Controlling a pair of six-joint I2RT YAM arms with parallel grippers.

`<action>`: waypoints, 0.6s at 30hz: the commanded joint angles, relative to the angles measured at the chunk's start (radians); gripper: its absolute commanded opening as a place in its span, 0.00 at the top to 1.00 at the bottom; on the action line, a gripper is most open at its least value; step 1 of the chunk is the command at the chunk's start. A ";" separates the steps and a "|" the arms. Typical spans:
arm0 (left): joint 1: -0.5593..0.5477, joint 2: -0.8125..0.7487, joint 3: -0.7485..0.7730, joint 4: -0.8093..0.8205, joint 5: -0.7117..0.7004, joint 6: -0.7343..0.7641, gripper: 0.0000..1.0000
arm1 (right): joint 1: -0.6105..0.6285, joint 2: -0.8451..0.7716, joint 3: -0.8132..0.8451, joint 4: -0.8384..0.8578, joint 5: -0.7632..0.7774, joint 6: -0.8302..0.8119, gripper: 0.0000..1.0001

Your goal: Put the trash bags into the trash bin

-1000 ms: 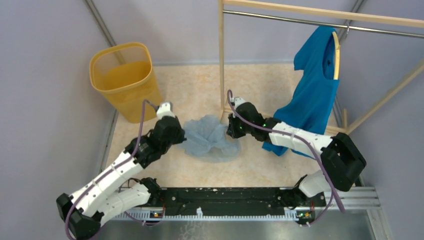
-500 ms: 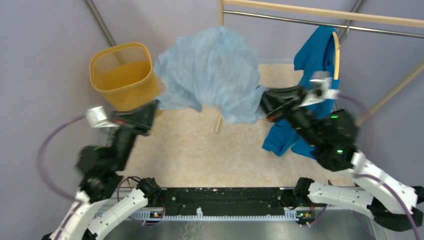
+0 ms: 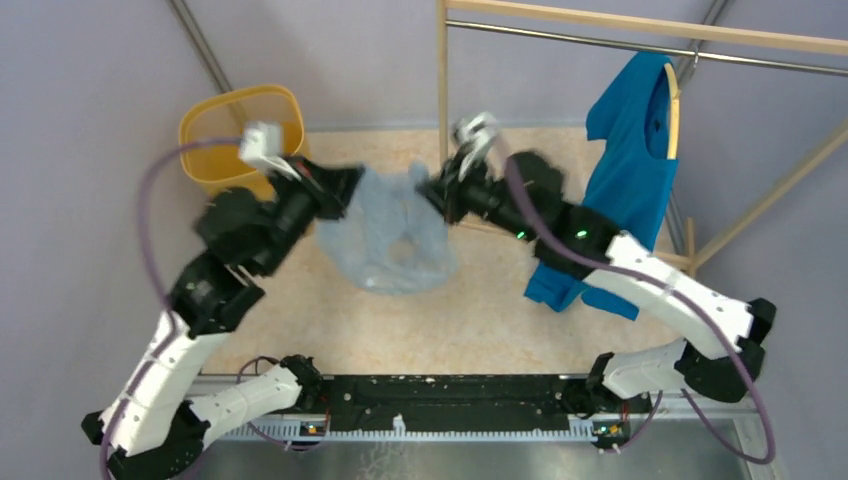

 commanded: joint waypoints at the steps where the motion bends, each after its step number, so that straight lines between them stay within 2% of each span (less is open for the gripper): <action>1: 0.001 0.072 0.389 0.145 0.177 0.180 1.00 | 0.016 -0.083 0.395 0.110 -0.112 -0.109 1.00; 3: 0.001 0.005 0.266 0.243 0.186 0.176 1.00 | 0.016 -0.157 0.290 0.228 -0.163 -0.110 1.00; 6: 0.001 -0.146 -0.059 0.294 0.039 0.118 1.00 | 0.016 -0.275 -0.021 0.387 -0.115 -0.103 1.00; 9: 0.001 -0.289 -0.435 0.268 -0.069 -0.020 1.00 | 0.016 -0.331 -0.360 0.449 -0.002 -0.021 1.00; 11: 0.001 -0.335 -0.578 0.132 -0.074 -0.139 1.00 | 0.016 -0.310 -0.525 0.444 0.018 0.074 1.00; 14: 0.001 -0.371 -0.650 -0.011 -0.082 -0.274 1.00 | 0.017 -0.250 -0.648 0.445 -0.033 0.196 1.00; 16: 0.001 -0.384 -0.623 -0.010 -0.096 -0.263 1.00 | 0.017 -0.254 -0.636 0.441 -0.040 0.197 1.00; 18: 0.001 -0.373 -0.541 0.062 -0.104 -0.183 1.00 | 0.016 -0.269 -0.534 0.390 -0.006 0.133 1.00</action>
